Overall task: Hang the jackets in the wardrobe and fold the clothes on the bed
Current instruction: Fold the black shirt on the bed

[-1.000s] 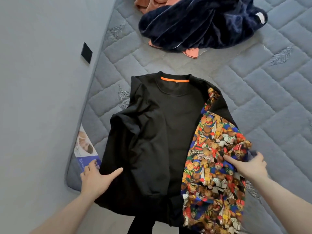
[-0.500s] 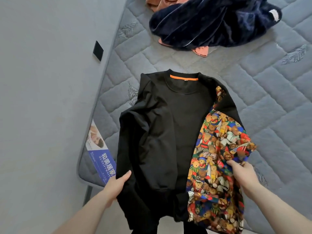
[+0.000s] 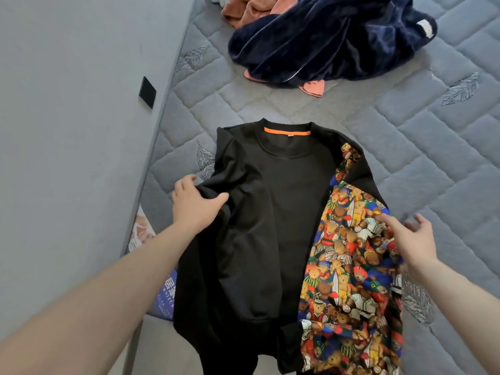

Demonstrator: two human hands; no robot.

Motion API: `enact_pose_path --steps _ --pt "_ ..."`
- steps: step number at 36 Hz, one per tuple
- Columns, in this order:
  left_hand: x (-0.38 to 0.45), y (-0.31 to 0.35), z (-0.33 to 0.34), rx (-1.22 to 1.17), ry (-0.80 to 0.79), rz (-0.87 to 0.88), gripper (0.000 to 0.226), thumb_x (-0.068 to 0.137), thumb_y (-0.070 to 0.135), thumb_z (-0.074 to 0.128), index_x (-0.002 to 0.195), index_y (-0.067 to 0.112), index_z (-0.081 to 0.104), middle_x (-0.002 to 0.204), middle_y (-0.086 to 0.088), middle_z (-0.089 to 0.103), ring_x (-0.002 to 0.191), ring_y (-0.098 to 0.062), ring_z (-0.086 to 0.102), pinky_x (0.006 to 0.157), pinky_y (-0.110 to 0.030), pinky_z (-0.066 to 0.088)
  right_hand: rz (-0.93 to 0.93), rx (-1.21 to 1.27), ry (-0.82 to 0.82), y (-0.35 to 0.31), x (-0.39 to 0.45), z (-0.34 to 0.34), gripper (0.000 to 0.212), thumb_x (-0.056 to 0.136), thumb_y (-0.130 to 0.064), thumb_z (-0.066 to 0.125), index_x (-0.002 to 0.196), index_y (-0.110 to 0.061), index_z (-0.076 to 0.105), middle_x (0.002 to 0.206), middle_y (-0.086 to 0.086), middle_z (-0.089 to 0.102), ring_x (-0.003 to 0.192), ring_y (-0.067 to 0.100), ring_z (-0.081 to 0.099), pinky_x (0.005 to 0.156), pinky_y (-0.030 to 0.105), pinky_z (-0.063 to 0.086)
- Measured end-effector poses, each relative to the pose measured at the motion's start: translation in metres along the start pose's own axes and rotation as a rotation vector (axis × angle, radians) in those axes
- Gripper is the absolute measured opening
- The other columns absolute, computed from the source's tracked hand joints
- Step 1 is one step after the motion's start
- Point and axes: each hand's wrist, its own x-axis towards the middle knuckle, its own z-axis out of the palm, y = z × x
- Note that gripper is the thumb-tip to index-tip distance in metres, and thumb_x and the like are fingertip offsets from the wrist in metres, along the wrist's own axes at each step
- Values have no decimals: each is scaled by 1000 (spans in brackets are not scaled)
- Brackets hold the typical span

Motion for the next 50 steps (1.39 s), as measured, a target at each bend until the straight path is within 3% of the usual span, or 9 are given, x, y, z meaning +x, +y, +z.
enact_pose_path --steps 7,13,17,21,25,32,39,44,50 --pt "38 46 11 229 -268 -164 128 66 73 78 159 18 10 153 -12 46 141 -38 42 116 -51 27 -72 -262 -262 -36 17 -1 89 79 -54 81 152 -23 40 145 7 52 126 29 57 102 43 48" --pt "50 67 -2 5 -353 -101 50 78 22 77 126 29 68 125 -5 69 120 -31 61 105 -37 46 -142 -313 -330 -53 24 -5 11 85 -23 73 92 -15 71 76 3 77 71 20 74 76 40 60" --pt "32 75 -11 -445 -341 -27 34 73 1 70 78 34 78 84 7 77 89 -19 73 68 -25 58 -188 30 -65 -46 19 -8 7 68 -21 57 63 -22 61 51 -10 56 57 20 51 56 31 41" --pt "30 57 -2 -330 -225 -33 22 83 14 74 99 27 71 101 0 74 103 -28 68 88 -39 54 -123 -77 -107 -21 22 -8 4 86 -19 66 90 -19 67 79 3 67 75 25 60 72 37 46" --pt "33 37 11 238 -110 -73 90 83 35 76 154 14 26 155 -14 35 139 -38 39 114 -49 34 -109 -390 -186 -18 30 -10 58 84 -36 80 128 -17 48 107 2 58 93 25 54 82 34 41" --pt "4 42 48 464 58 436 103 75 43 67 161 19 14 168 -10 -2 154 -34 3 124 -53 5 -159 -292 -179 -51 39 -1 76 83 -61 73 145 -25 48 140 3 58 123 27 59 103 42 47" --pt "3 36 81 591 -460 313 103 82 60 56 162 31 -1 169 3 -17 154 -28 -23 123 -61 0 -113 -209 -256 -64 43 14 20 89 -32 76 105 -22 67 105 3 74 88 17 71 68 31 53" --pt "2 52 70 529 -428 316 96 85 57 56 162 30 7 170 4 -10 155 -30 -16 123 -58 -1 23 -232 -288 -55 43 -6 51 81 -47 81 116 -21 54 101 0 64 84 16 64 74 36 50" --pt "-68 64 62 273 -194 823 59 76 34 65 134 25 56 146 4 44 136 -18 40 108 -35 36 26 -203 -476 -43 34 -16 25 88 -32 78 108 -18 72 92 4 80 83 26 78 88 45 60"
